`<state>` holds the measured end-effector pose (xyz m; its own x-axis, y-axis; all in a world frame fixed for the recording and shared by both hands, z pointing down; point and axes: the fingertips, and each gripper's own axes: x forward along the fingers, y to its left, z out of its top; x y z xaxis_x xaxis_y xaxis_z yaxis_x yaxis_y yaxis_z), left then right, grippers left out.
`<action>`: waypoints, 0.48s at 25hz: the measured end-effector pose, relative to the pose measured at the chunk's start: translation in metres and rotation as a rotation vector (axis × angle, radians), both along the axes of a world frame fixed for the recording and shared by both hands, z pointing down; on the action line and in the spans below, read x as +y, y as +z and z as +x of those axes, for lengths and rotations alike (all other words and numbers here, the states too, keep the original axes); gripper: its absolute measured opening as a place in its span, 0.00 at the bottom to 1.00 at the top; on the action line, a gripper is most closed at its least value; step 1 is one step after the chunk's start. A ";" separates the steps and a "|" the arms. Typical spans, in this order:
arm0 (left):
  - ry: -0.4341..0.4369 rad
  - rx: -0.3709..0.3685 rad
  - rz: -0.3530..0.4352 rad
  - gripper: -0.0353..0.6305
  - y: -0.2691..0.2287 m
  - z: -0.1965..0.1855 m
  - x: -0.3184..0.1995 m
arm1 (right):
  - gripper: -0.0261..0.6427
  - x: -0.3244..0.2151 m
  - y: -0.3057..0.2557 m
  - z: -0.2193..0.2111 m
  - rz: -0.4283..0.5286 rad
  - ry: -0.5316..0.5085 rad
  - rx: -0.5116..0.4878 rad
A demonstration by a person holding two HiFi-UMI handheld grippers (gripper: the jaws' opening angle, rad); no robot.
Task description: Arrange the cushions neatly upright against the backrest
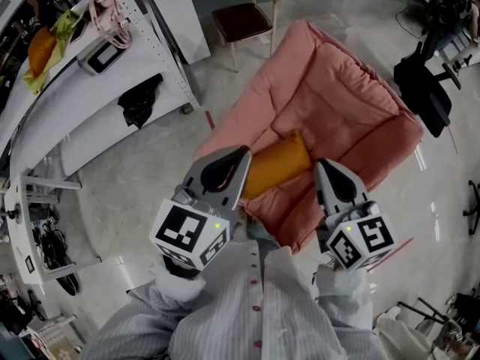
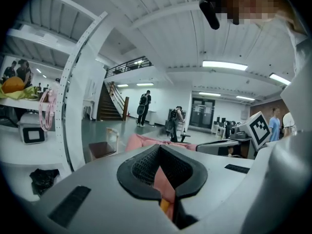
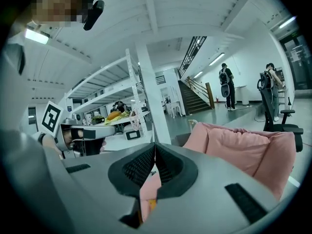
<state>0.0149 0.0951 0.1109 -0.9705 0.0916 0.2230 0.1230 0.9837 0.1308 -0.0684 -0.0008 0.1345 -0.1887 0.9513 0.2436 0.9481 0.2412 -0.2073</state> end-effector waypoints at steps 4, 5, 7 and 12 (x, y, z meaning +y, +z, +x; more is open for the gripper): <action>-0.007 0.049 0.030 0.07 0.025 -0.004 0.013 | 0.06 0.009 0.016 -0.015 0.030 0.011 0.016; -0.006 0.058 0.038 0.07 0.031 -0.006 0.017 | 0.06 0.011 0.020 -0.018 0.035 0.015 0.020; -0.002 0.074 0.053 0.07 0.042 -0.013 0.024 | 0.06 0.016 0.027 -0.025 0.047 0.025 0.024; 0.003 0.120 0.089 0.07 0.072 -0.028 0.042 | 0.06 0.029 0.045 -0.042 0.089 0.053 0.035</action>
